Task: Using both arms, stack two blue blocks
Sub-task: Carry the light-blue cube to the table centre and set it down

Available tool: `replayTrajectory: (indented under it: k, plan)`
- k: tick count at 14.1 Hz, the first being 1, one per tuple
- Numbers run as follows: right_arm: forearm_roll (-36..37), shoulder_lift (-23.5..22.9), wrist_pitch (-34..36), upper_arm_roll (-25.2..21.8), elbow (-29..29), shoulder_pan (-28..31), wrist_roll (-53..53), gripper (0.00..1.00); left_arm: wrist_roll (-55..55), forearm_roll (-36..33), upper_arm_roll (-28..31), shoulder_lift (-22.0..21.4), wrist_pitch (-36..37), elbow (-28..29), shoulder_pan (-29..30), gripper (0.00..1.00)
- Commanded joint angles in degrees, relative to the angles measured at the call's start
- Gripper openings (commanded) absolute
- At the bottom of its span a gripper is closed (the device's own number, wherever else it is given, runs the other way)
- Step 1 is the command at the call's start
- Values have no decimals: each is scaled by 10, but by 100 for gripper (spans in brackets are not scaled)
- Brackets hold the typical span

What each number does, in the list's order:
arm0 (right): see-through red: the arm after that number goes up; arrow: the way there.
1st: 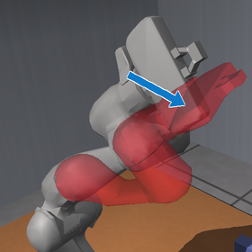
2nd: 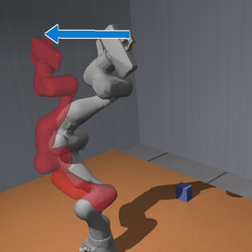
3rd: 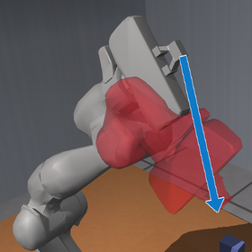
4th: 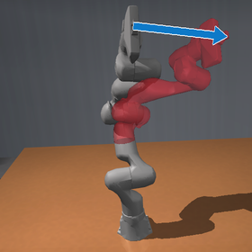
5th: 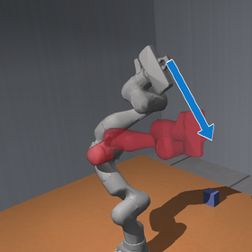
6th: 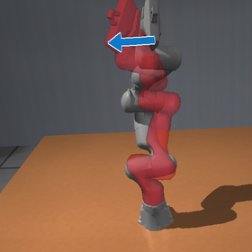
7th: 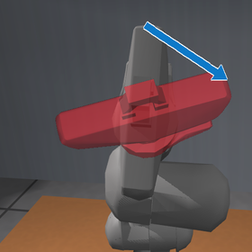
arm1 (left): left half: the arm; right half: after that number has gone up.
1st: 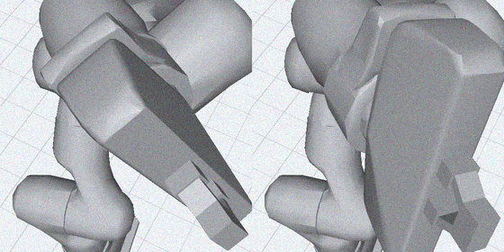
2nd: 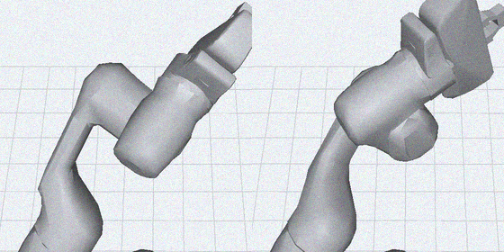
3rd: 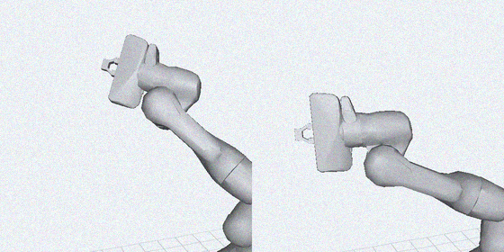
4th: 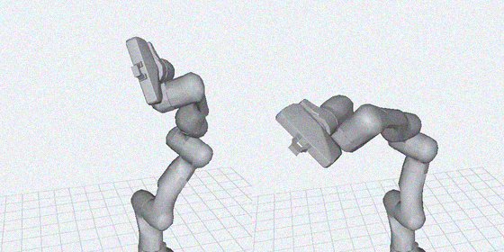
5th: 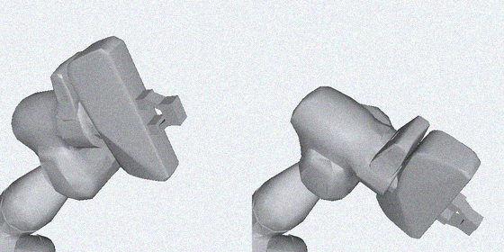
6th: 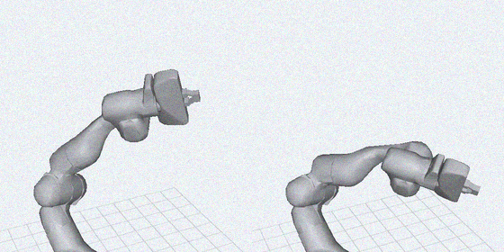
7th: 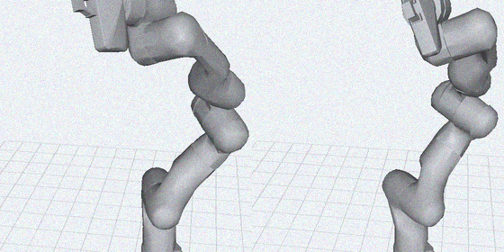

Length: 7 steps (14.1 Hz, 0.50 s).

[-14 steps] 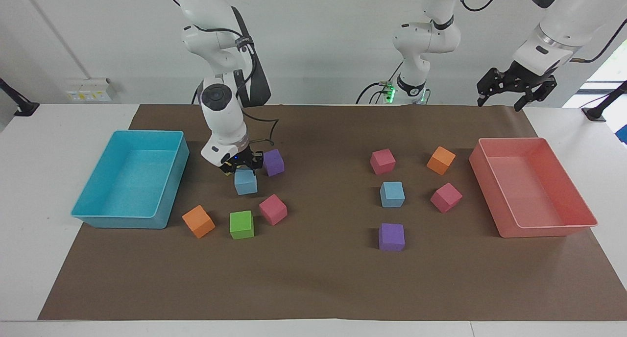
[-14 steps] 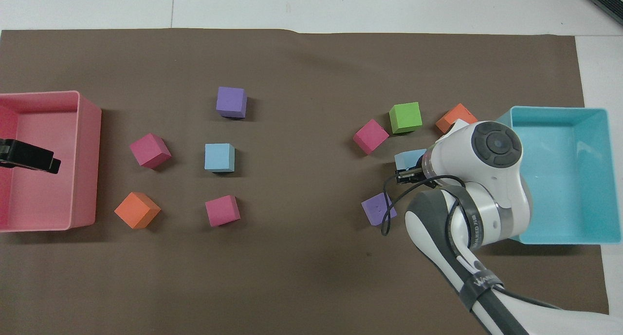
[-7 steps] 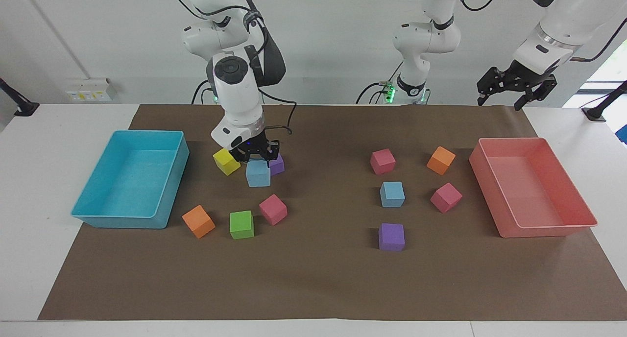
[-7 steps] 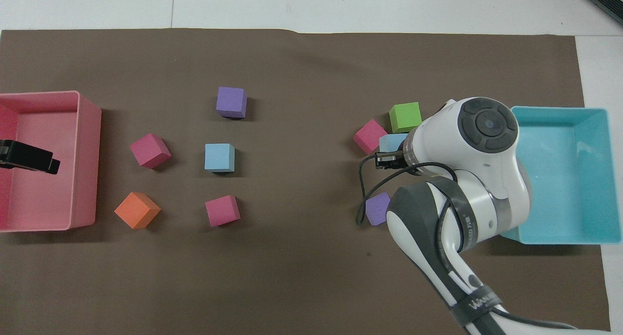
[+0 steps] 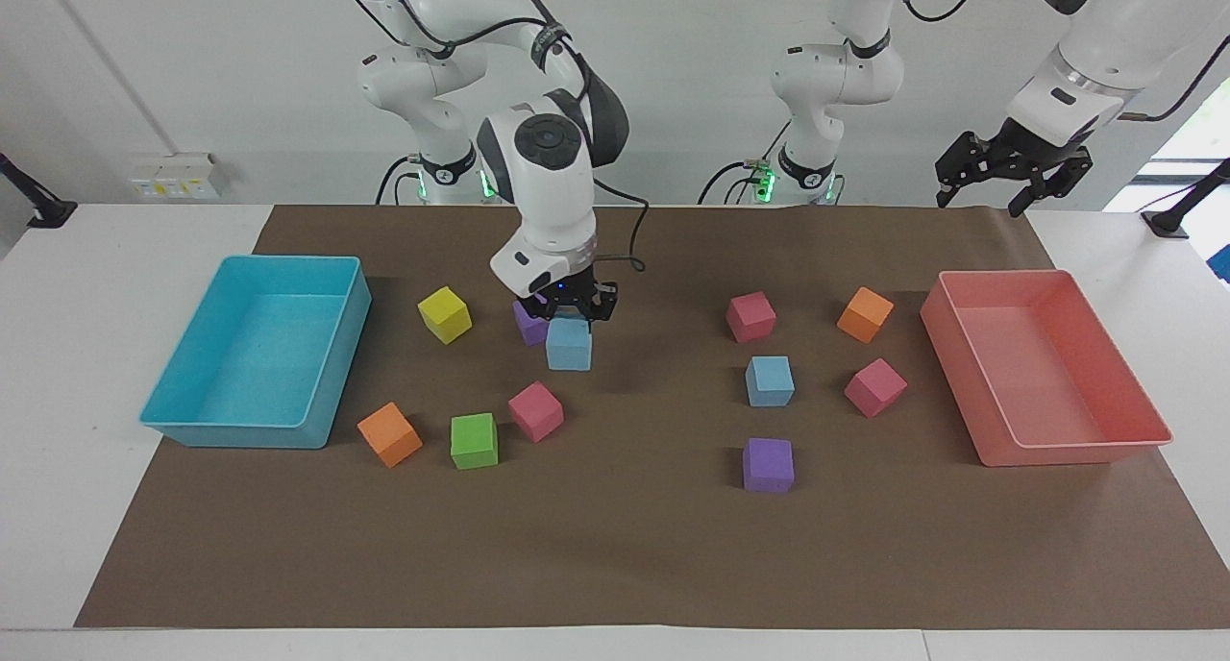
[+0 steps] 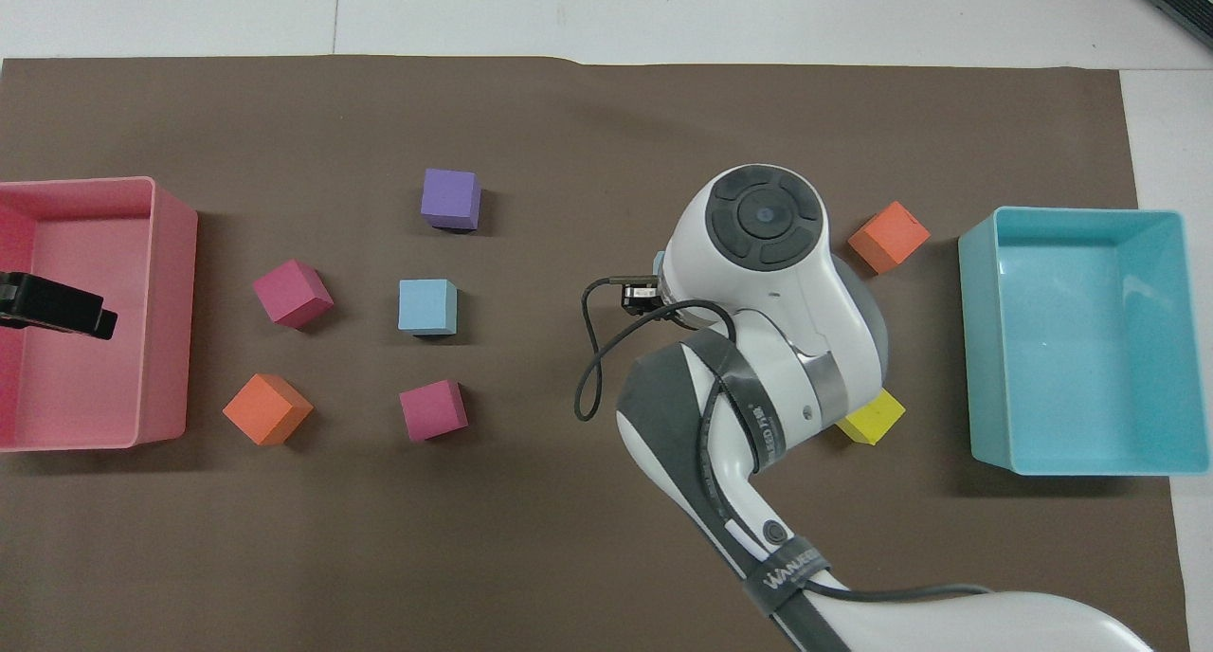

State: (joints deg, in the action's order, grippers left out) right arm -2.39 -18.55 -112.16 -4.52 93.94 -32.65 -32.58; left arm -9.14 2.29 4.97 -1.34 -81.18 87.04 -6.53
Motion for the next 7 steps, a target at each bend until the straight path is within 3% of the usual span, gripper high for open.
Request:
replayTrajectory:
  k: [1,7]
  plan:
    - [-10,-65,20,-2,-74,-26,-33,0,2,3,3,-14,0,12,-4,100]
    - [-9,-121,-30,28,-92,-44,-64,0,2,3,4,-13,0,12,3,100]
